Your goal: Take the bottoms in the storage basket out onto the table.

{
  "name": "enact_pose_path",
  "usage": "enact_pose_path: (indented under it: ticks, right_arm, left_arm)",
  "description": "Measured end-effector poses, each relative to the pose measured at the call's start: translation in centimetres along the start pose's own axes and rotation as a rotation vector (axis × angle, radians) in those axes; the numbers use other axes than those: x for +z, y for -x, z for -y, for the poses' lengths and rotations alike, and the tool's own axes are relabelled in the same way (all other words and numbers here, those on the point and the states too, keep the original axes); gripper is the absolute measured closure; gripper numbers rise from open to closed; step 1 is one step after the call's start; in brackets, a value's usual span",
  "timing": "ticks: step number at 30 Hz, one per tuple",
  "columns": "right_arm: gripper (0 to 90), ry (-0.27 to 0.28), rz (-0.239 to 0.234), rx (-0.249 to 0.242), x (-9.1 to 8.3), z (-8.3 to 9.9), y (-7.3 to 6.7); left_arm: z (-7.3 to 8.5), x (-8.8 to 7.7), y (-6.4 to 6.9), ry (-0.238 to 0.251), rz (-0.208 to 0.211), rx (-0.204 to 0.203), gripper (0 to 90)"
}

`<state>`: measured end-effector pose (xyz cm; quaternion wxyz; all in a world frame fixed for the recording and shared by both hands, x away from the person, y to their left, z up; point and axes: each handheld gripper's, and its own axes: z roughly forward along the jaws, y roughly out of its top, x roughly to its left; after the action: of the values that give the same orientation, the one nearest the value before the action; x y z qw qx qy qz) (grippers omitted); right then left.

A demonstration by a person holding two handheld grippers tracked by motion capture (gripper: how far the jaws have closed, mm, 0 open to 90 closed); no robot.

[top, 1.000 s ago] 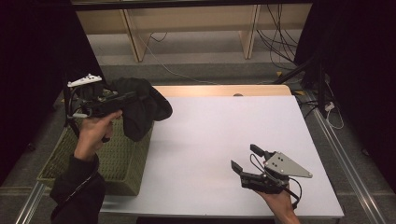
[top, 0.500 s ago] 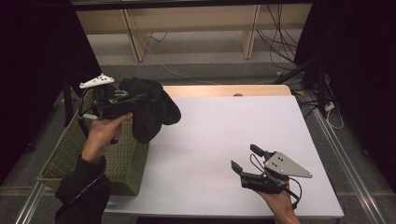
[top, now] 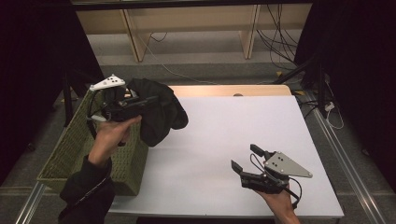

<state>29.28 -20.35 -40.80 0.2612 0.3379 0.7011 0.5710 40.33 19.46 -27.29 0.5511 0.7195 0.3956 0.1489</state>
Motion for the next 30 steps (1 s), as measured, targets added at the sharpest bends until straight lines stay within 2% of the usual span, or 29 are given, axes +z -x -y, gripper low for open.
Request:
enact_pose_path:
  ticks: [18, 30]
  right_arm:
    - [18.9, 0.0, 0.003, -0.004, 0.0, 0.0, 0.0]
    - [19.0, 0.001, 0.003, -0.005, 0.0, 0.0, 0.0]
  left_arm:
    - [0.4, 1.9, 2.8, -0.026, 0.077, 0.049, 74.5]
    - [1.0, 3.3, 4.0, -0.059, 0.103, 0.07, 74.5]
